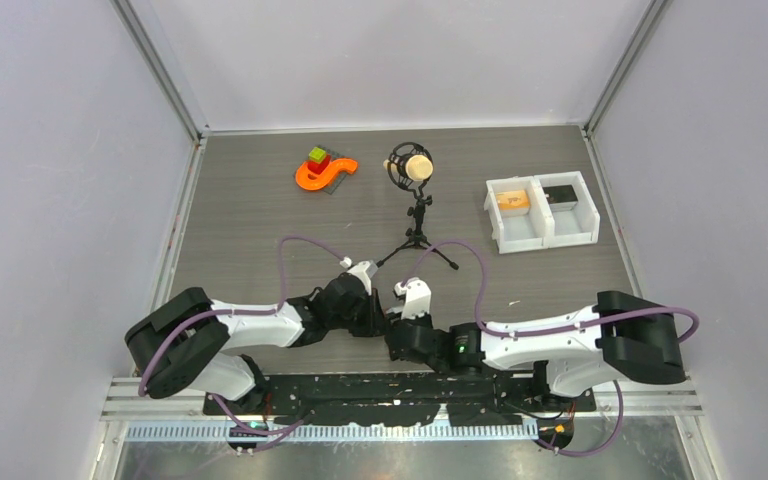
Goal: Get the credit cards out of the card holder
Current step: Open the card holder at the center of the board, then remove the credit card from the card holder.
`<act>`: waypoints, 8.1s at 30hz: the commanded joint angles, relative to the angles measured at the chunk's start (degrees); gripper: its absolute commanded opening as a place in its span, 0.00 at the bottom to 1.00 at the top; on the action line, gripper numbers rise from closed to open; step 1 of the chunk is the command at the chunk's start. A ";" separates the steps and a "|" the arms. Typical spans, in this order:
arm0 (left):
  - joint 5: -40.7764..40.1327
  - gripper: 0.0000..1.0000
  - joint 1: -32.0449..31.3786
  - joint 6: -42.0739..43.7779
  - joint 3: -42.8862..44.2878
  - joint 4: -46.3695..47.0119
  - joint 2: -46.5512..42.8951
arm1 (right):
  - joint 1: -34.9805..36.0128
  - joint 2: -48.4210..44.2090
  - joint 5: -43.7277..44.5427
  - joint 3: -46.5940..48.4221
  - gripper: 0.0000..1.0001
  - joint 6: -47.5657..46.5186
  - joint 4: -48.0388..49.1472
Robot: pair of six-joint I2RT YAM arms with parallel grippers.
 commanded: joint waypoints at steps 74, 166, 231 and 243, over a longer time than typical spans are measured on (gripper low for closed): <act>-3.39 0.04 -0.45 0.93 -2.54 -6.67 -1.84 | 3.26 1.61 22.35 2.83 0.61 8.87 -22.33; -1.26 0.14 4.92 3.77 10.25 -11.55 -0.67 | -8.62 -7.00 -11.54 -7.06 0.42 -5.90 18.23; -1.16 0.08 4.47 3.57 -1.24 -8.94 -4.08 | -24.28 2.16 -35.08 -22.40 0.06 2.43 45.33; -1.96 0.09 4.54 5.31 -2.90 -6.18 -2.80 | -26.12 -4.51 -35.02 -27.47 0.05 2.75 44.98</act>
